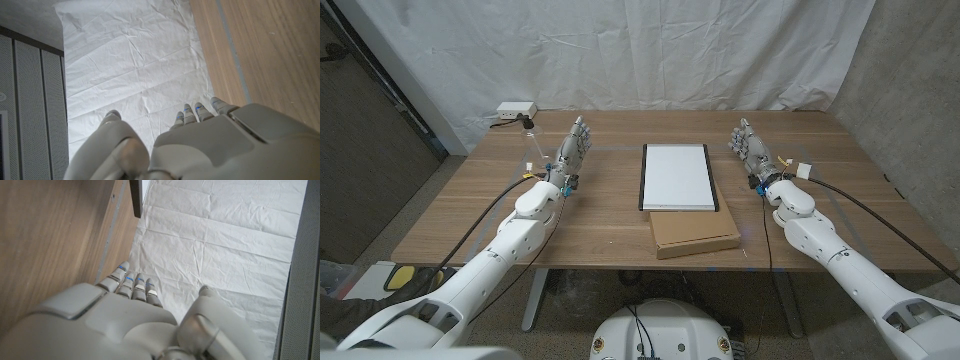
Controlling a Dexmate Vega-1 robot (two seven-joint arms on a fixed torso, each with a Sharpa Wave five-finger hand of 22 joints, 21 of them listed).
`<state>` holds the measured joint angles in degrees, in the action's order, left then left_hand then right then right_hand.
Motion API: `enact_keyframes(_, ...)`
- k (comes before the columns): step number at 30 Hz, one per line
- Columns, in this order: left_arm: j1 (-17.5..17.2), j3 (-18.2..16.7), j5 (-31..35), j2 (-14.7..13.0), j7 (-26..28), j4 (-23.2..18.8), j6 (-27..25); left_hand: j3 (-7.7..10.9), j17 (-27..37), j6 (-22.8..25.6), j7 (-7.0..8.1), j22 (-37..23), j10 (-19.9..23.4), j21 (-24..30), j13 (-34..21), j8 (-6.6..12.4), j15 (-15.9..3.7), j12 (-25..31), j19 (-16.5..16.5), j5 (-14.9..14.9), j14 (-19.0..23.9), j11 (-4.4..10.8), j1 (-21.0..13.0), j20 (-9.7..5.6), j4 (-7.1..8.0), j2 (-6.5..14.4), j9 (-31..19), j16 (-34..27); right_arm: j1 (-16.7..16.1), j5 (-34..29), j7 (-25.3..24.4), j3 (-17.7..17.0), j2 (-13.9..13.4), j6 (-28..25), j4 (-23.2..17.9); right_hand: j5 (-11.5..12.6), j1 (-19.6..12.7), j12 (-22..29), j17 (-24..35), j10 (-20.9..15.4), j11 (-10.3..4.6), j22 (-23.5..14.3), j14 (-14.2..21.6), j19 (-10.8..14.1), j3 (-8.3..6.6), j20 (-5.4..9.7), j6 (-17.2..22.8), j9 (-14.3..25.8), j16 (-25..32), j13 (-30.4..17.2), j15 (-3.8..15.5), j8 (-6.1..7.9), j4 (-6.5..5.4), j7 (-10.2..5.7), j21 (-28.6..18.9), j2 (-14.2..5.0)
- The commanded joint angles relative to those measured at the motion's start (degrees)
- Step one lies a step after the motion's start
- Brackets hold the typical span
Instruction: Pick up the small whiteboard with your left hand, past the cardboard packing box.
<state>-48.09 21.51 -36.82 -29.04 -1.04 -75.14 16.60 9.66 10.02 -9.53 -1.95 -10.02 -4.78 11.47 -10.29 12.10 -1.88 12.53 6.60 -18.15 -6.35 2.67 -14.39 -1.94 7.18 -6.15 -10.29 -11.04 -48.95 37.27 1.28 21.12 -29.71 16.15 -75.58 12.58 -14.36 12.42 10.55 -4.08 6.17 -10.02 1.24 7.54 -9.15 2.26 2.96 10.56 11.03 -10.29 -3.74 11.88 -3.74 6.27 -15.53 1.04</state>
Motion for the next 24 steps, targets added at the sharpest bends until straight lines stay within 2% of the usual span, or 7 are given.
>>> enact_keyframes(1, 0.5, 0.3, -0.4, 0.8, -0.9, 0.6, 0.1, 0.48, 0.3, -1.2, 0.07, -0.2, -0.2, 0.4, -0.2, 0.32, -0.12, 0.2, 0.4, -0.3, -0.1, 0.06, -0.7, -5.79, -0.2, 0.3, -0.3, -0.4, -1.3, 0.8, 0.1, -0.5, -0.7, -0.6, -1.4, 0.2, -0.6, 0.2, 0.1, -0.1, 0.47, -0.3, 0.0, 0.4, -0.51, 0.23, 0.3, 0.1, 0.3, -0.2, -0.5, 0.23, 0.21, 0.24, -0.1, -0.18)
enact_keyframes(10, 1.9, 0.9, 0.3, -0.2, -1.1, 0.8, -2.3, 0.66, 0.3, -0.6, 0.34, -0.2, 0.5, 0.4, -0.2, 0.4, -0.1, 0.4, 0.1, -0.6, 0.3, 0.24, -1.2, -5.48, -0.4, 0.9, -0.3, -0.3, -2.5, 1.0, -1.5, -1.1, -0.9, -0.7, -2.6, 0.2, -0.9, 0.2, 0.0, -0.2, 0.48, -0.3, 0.1, 0.2, -0.65, 0.1, 0.5, 0.1, 0.2, -0.2, -0.57, 0.2, 0.43, 0.13, 0.1, -0.42)
enact_keyframes(24, 4.6, 2.1, 1.9, 0.0, -2.6, 3.0, -2.2, 1.72, 0.2, 1.6, 0.66, -0.1, 3.1, 0.5, -0.2, 0.69, -0.33, 0.8, -0.9, -1.4, 2.6, 0.71, -3.8, -5.28, -1.56, 2.8, -0.2, -0.6, -3.6, 1.5, -2.0, -2.0, -1.5, -0.4, -4.2, 0.2, -1.4, 0.2, 0.0, -0.4, 0.5, -0.3, 0.3, 0.3, -0.84, -0.02, 0.7, 0.1, 0.2, -0.2, -0.68, 0.14, 0.76, 0.02, 0.4, -0.76)
